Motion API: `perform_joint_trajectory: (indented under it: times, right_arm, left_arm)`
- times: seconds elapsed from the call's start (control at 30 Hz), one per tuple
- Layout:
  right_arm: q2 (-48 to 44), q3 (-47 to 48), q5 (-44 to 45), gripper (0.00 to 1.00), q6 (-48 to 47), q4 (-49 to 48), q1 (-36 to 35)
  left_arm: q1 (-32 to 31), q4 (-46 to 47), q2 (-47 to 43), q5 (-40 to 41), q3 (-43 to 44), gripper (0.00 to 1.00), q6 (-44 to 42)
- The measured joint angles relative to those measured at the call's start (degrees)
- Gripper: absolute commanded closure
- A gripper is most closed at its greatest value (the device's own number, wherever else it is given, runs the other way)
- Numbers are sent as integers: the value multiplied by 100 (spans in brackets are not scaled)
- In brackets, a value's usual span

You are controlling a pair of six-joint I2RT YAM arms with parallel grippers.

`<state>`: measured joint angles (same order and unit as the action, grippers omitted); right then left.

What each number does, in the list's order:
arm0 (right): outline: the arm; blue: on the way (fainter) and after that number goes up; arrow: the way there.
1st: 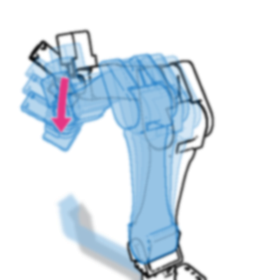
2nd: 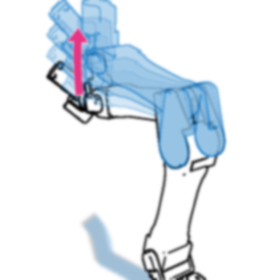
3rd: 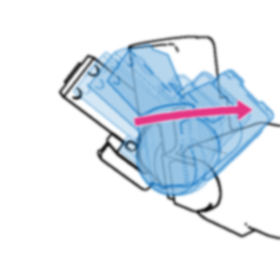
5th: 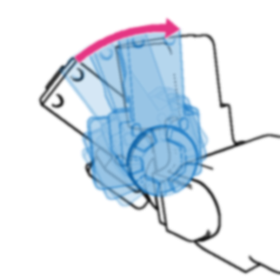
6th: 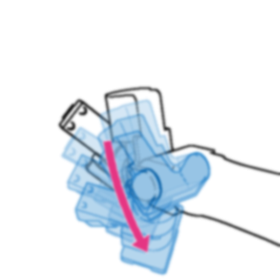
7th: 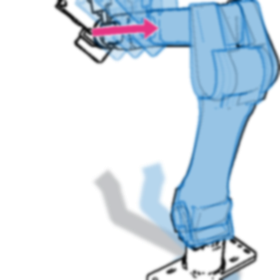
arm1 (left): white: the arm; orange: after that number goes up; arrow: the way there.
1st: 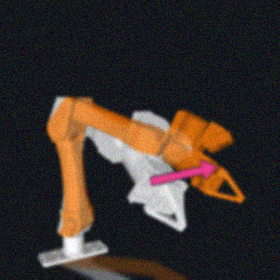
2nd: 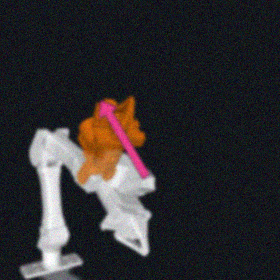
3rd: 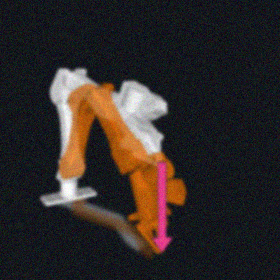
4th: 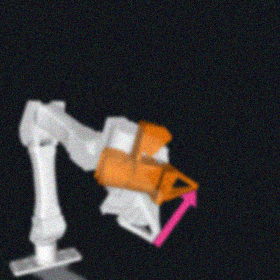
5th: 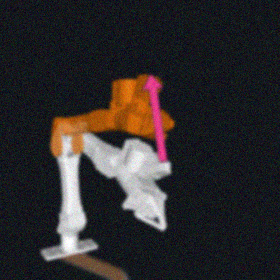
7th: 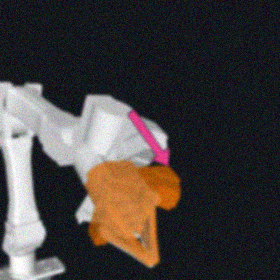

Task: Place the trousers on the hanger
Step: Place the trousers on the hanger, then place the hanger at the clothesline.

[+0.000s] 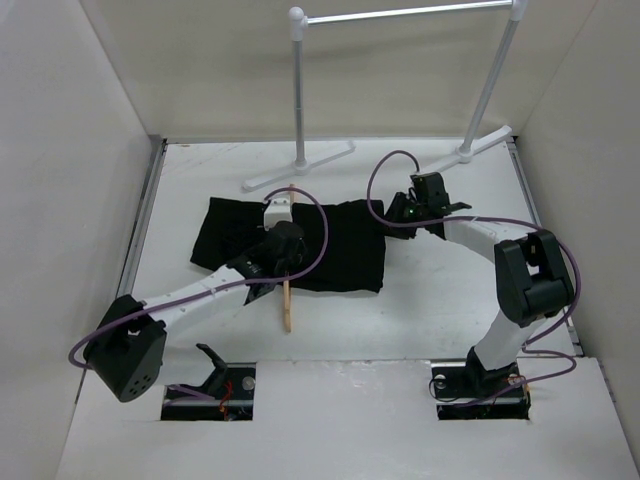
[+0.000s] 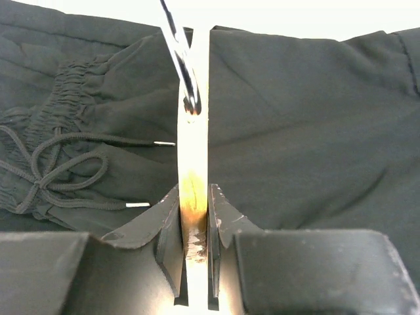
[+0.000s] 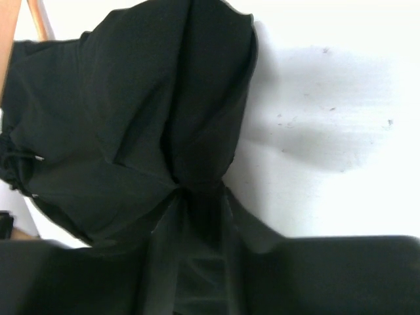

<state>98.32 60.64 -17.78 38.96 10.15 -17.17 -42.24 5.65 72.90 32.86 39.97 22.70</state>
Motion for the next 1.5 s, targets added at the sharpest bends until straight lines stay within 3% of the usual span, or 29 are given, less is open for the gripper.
perform_joint_trajectory:
  times: [0.1,0.2,0.3,0.33,0.37,0.47,0.57,0.63,0.93,1.13,1.27,1.37,1.5]
  right_arm:
    - [-87,-37,142,40,-4,15,0]
    - [-640,-289,260,35,-13,101,-35]
    - [-1670,-682,396,42,-20,107,-208]
    - [-2396,-820,396,55,-15,105,-437]
    - [-2647,-848,444,58,-31,7,-682]
    - [-3182,-1021,490,54,-2,-275,-1803]
    - [-3049,-1023,382,40,2,-726,-3119]
    - [-2758,-1023,367,35,52,-968,-3617]
    - [-1856,-1023,789,35,345,-1930,-3869]
    - [-1613,-1086,1012,45,555,-2430,-3882]
    - [-1427,-1215,1056,46,787,-2769,-3947]
    - [-1290,-1303,1078,67,914,-2918,-4033]
    - [-1244,-1388,1156,81,1141,-3042,-4050]
  left_arm:
    - [-92,-146,-37,81,173,99,2]
    - [-216,-328,-188,197,382,99,13]
    - [-389,-385,-369,319,564,99,31]
    - [-459,-382,-444,361,634,99,35]
    - [-485,-382,-452,367,656,99,55]
    - [-531,-409,-424,380,669,99,125]
    - [-568,-476,-391,400,699,100,181]
    - [-610,-560,-363,415,791,100,195]
    - [-695,-754,-337,426,1252,100,452]
    - [-787,-931,-339,492,1259,100,634]
    - [-807,-999,-339,501,1259,100,743]
    - [-804,-1016,-339,525,1257,100,807]
    - [-793,-1056,-365,546,1257,98,876]
